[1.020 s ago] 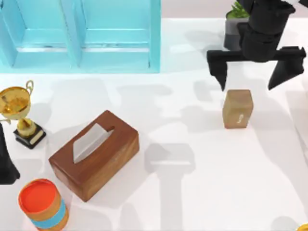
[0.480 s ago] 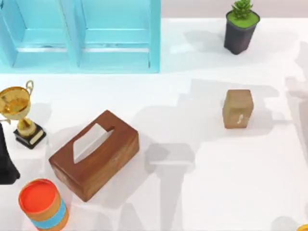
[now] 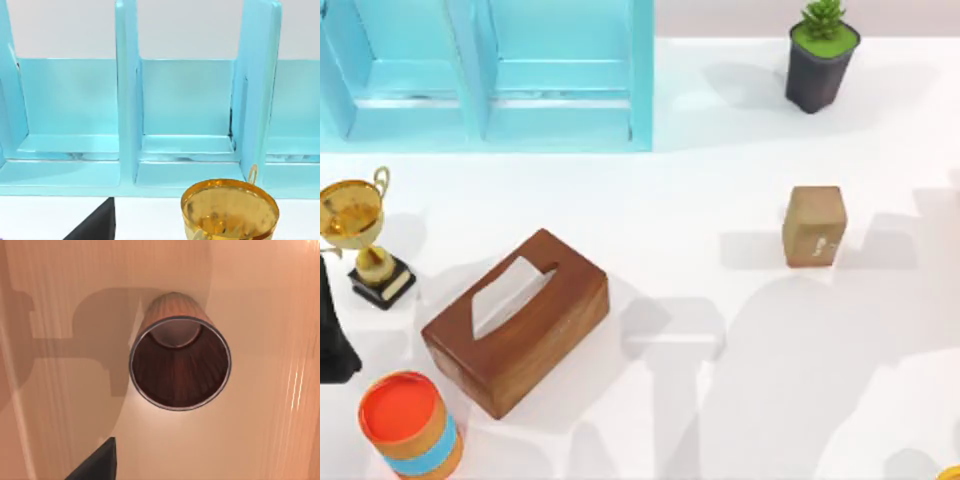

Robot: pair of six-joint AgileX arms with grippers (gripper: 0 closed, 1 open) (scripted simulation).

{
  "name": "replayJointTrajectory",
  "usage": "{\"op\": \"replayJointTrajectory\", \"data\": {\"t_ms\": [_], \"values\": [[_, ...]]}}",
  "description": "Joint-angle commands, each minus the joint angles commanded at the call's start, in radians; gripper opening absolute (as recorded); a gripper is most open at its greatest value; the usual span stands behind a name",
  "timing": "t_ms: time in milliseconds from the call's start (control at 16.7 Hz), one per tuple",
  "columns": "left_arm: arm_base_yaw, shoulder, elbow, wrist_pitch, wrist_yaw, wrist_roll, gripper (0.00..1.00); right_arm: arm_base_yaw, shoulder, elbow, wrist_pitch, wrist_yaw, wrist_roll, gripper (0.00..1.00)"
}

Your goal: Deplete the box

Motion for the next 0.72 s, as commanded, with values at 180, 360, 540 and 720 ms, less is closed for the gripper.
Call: {"op": "replayJointTrajectory", "data": {"t_ms": [180, 360, 540, 720], "values": [[0.000, 0.000, 0.000, 0.000, 0.000, 0.000, 1.00, 0.003, 0.004, 0.004, 0.001, 0.001, 0.001, 1.00], [0.000, 0.000, 0.000, 0.000, 0.000, 0.000, 1.00, 0.012, 0.009, -0.015, 0.025, 0.001, 0.012, 1.00], [0.000, 0.000, 0.000, 0.000, 0.000, 0.000, 1.00, 0.027, 0.016, -0.088, 0.105, 0.001, 0.028, 1.00], [0.000, 0.000, 0.000, 0.000, 0.000, 0.000, 1.00, 0.026, 0.021, -0.203, 0.224, 0.002, 0.025, 1.00]]}}
